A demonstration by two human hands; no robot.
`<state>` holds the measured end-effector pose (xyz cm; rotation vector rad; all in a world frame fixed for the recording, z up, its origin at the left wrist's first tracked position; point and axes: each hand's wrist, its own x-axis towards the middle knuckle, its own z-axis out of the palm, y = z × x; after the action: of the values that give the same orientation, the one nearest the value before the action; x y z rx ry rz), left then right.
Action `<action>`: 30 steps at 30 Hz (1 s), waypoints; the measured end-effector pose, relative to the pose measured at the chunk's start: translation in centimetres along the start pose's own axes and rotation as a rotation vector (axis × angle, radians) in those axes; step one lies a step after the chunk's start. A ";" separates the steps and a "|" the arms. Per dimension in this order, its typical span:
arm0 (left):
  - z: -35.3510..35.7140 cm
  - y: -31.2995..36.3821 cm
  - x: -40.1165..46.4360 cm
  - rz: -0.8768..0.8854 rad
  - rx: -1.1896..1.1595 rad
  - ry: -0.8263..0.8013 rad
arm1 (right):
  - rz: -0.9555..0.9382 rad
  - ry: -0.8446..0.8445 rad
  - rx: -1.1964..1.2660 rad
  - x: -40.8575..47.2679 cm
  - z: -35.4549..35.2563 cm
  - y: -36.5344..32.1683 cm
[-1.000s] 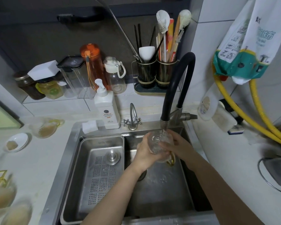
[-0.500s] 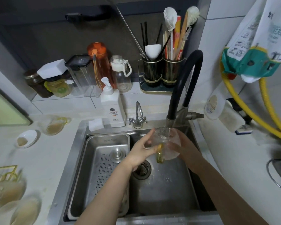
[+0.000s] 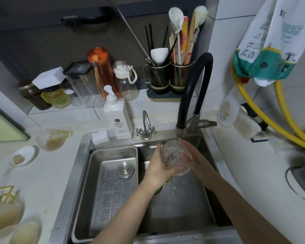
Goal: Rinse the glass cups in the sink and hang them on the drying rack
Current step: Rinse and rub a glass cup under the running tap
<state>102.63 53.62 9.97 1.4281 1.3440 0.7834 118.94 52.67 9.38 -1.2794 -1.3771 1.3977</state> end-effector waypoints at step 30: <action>3.7 1.0 3.7 0.000 0.005 0.104 | 0.236 0.400 -0.349 12.2 -13.0 5.8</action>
<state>107.03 56.46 9.21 1.4069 1.4258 0.8652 129.99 66.59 3.21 -1.8847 -1.2515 0.9937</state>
